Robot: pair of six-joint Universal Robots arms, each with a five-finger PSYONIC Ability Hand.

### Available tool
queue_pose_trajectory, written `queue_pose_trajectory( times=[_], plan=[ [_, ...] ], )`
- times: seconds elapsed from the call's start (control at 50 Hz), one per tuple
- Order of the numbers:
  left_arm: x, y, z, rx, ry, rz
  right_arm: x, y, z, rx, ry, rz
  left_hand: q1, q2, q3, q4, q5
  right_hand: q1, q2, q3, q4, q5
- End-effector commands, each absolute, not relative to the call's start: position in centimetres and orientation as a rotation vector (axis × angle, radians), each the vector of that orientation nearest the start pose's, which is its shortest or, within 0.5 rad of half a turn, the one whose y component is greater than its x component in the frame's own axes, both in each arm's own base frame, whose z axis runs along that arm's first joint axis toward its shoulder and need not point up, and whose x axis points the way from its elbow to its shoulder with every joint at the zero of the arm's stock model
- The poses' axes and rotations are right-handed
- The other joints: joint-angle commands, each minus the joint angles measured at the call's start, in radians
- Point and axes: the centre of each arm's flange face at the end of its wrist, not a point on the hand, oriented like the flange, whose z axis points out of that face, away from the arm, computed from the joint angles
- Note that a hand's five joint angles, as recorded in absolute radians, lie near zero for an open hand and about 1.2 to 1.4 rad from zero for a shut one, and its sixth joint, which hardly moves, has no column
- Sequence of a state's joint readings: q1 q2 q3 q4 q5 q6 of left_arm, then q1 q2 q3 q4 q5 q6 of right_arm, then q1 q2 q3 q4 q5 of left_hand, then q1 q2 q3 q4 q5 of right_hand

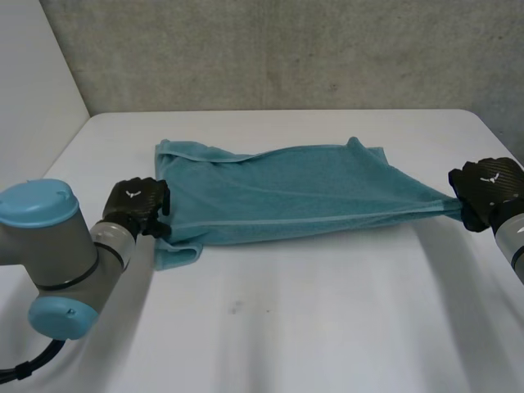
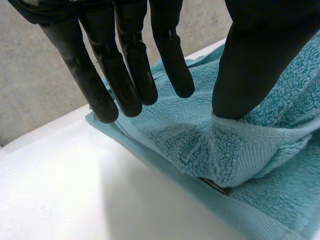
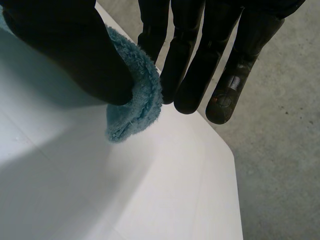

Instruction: Fold the laundry

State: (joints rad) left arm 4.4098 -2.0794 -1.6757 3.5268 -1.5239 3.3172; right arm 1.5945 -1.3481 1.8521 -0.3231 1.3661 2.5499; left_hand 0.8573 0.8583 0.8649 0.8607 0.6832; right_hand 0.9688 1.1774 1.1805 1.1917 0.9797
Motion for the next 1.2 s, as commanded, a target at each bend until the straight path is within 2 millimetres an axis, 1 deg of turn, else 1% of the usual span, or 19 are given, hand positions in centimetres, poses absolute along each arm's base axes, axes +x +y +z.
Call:
queue_pose_trajectory(
  times=[0.02, 0.04, 0.1, 0.14, 0.22, 0.3, 0.42, 0.58, 0.66, 0.8, 1.0, 1.1, 1.2],
  plan=[
    [-24.4, -29.3, 13.9, 0.687, 2.498, -2.010, 15.8, -30.7, 19.0, -0.949, 2.400, -2.095, 0.096, 0.095, 0.089, 0.093, 0.096, 0.428, 0.219, 0.216, 0.205, 0.242],
    [-24.9, -28.7, 14.2, 0.710, 2.502, -2.015, 15.9, -30.6, 19.0, -0.950, 2.398, -2.091, 0.047, 0.046, 0.039, 0.043, 0.046, 0.428, 0.219, 0.216, 0.205, 0.242],
    [-25.5, -27.7, 15.1, 0.741, 2.499, -2.041, 16.0, -30.4, 18.7, -0.949, 2.402, -2.074, -0.103, -0.104, -0.111, -0.106, -0.103, 0.428, 0.219, 0.216, 0.205, 0.242],
    [-25.6, -27.6, 15.2, 0.745, 2.499, -2.042, 16.0, -30.4, 18.5, -0.953, 2.405, -2.065, -0.109, -0.110, -0.117, -0.113, -0.110, 0.428, 0.219, 0.216, 0.205, 0.242],
    [-26.3, -26.4, 15.2, 0.793, 2.506, -2.047, 16.0, -30.4, 18.4, -0.955, 2.411, -2.059, -0.130, -0.131, -0.138, -0.133, -0.130, 0.428, 0.219, 0.216, 0.205, 0.242],
    [-26.8, -25.9, 14.8, 0.833, 2.510, -2.029, 16.0, -30.4, 18.4, -0.956, 2.411, -2.060, -0.130, -0.131, -0.138, -0.133, -0.130, 0.428, 0.219, 0.216, 0.205, 0.242],
    [-26.9, -26.0, 13.9, 0.842, 2.528, -1.997, 15.8, -30.6, 18.4, -0.946, 2.416, -2.063, -0.127, -0.128, -0.135, -0.131, -0.128, 0.428, 0.219, 0.216, 0.205, 0.242],
    [-26.6, -25.8, 13.7, 0.839, 2.535, -1.971, 15.3, -31.1, 18.3, -0.909, 2.459, -2.085, -0.127, -0.128, -0.135, -0.131, -0.128, 0.428, 0.219, 0.216, 0.205, 0.242],
    [-26.1, -25.4, 13.4, 0.835, 2.558, -1.937, 15.1, -31.4, 17.9, -0.888, 2.507, -2.078, -0.159, -0.160, -0.167, -0.163, -0.160, 0.428, 0.219, 0.216, 0.205, 0.242],
    [-25.8, -24.8, 13.5, 0.841, 2.569, -1.923, 15.1, -31.6, 16.8, -0.893, 2.538, -2.033, -0.218, -0.219, -0.226, -0.222, -0.219, 0.428, 0.219, 0.216, 0.205, 0.242],
    [-25.9, -25.4, 13.1, 0.834, 2.567, -1.921, 15.6, -31.3, 16.4, -0.909, 2.534, -2.012, -0.195, -0.196, -0.202, -0.198, -0.195, 0.428, 0.219, 0.216, 0.205, 0.242],
    [-26.0, -26.2, 12.3, 0.852, 2.554, -1.893, 15.6, -31.3, 16.4, -0.911, 2.533, -2.012, -0.186, -0.187, -0.193, -0.189, -0.186, 0.428, 0.219, 0.216, 0.205, 0.242],
    [-25.6, -27.2, 12.2, 0.848, 2.519, -1.893, 15.6, -31.3, 16.4, -0.911, 2.533, -2.012, -0.098, -0.099, -0.105, -0.101, -0.098, 0.428, 0.219, 0.216, 0.205, 0.242]
  ],
)
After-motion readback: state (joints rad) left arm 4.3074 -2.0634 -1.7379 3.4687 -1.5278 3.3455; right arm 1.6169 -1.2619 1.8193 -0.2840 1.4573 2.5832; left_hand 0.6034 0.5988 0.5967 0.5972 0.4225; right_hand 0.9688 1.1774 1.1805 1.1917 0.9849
